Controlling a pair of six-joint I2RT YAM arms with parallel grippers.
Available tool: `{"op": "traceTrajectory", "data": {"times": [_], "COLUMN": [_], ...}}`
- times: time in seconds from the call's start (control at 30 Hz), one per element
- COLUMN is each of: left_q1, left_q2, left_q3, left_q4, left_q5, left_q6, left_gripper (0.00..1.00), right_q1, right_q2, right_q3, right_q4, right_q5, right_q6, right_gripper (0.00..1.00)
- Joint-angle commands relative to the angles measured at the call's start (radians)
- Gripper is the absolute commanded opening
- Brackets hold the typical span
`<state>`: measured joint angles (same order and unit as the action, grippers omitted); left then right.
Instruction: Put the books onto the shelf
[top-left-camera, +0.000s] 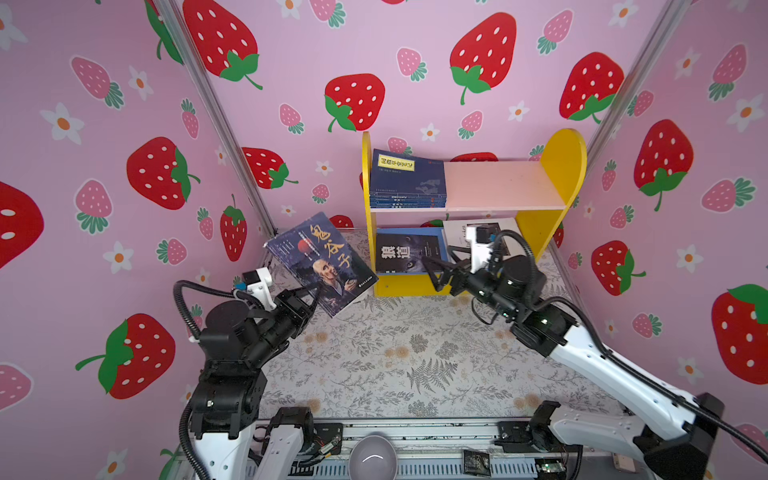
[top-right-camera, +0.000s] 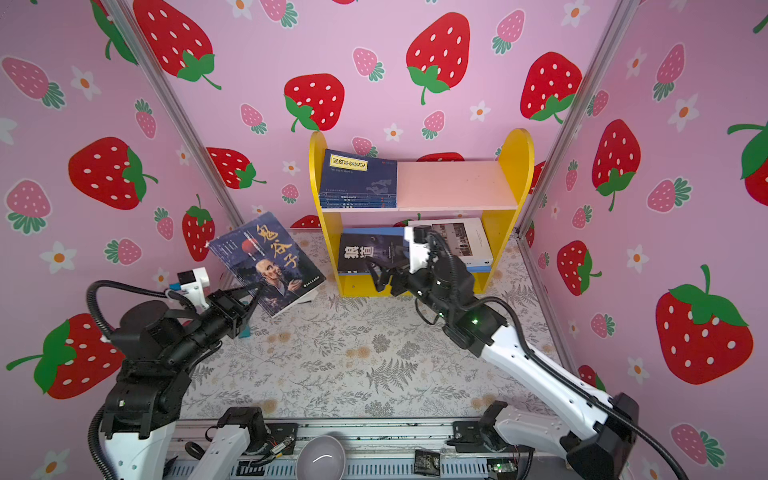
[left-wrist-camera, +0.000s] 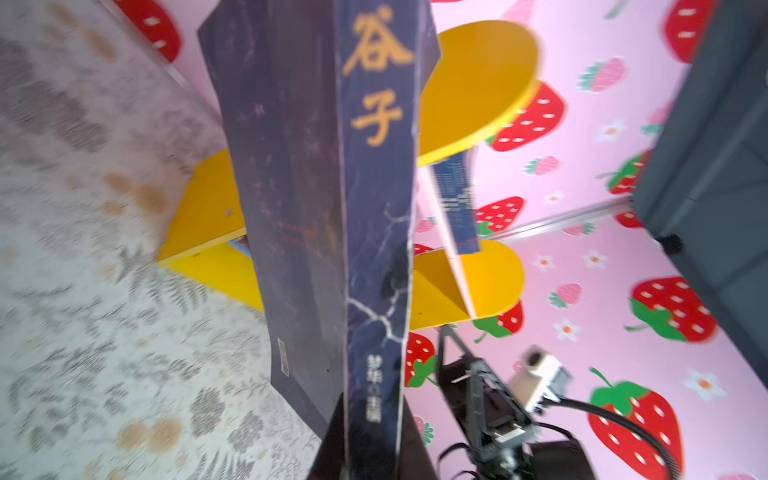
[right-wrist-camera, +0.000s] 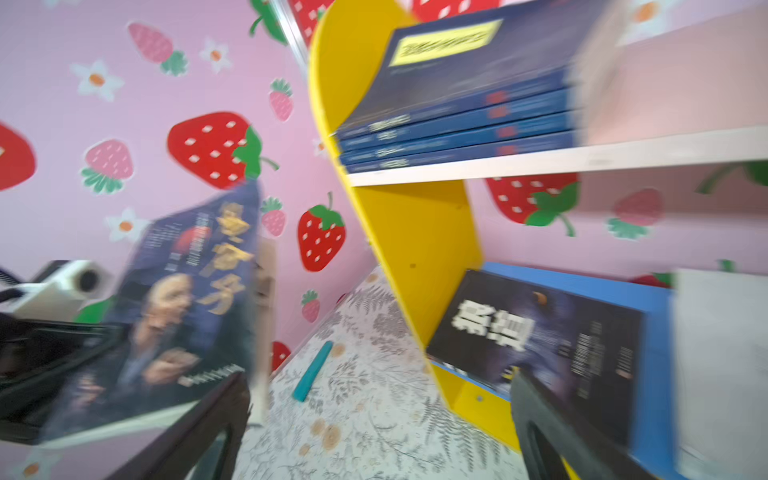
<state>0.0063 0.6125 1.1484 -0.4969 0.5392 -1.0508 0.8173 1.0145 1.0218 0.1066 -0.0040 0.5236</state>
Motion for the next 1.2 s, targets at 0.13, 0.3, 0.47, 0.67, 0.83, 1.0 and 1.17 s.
{"op": "traceTrajectory", "data": {"times": [0.13, 0.3, 0.47, 0.67, 0.83, 1.0, 1.17], "left_q1": [-0.004, -0.043, -0.462, -0.711, -0.782, -0.829, -0.857], "left_q2": [0.103, 0.217, 0.372, 0.567, 0.657, 0.733, 0.750], "left_q3": [0.172, 0.162, 0.302, 0.434, 0.441, 0.458, 0.432], "left_q4": [0.483, 0.842, 0.703, 0.684, 0.754, 0.807, 0.859], "left_q5": [0.091, 0.043, -0.109, -0.161, -0.213, -0.230, -0.260], "left_q6": [-0.005, -0.088, 0.264, 0.416, 0.418, 0.384, 0.360], "left_gripper": [0.00, 0.00, 0.00, 0.00, 0.00, 0.00, 0.00], "right_q1": [-0.061, -0.063, -0.062, 0.010, 0.079, 0.082, 0.081], "right_q2": [-0.347, -0.316, -0.130, -0.003, -0.137, -0.184, -0.171], "right_q3": [-0.044, -0.152, -0.247, -0.261, -0.324, -0.394, -0.382], "right_q4": [-0.066, 0.217, 0.698, 0.948, 0.891, 0.949, 0.945], "right_q5": [-0.116, -0.393, -0.586, -0.562, -0.360, -0.170, -0.066], "right_q6": [0.109, 0.296, 0.554, 0.619, 0.443, 0.402, 0.367], "right_gripper": [1.00, 1.00, 1.00, 1.00, 1.00, 1.00, 1.00]}}
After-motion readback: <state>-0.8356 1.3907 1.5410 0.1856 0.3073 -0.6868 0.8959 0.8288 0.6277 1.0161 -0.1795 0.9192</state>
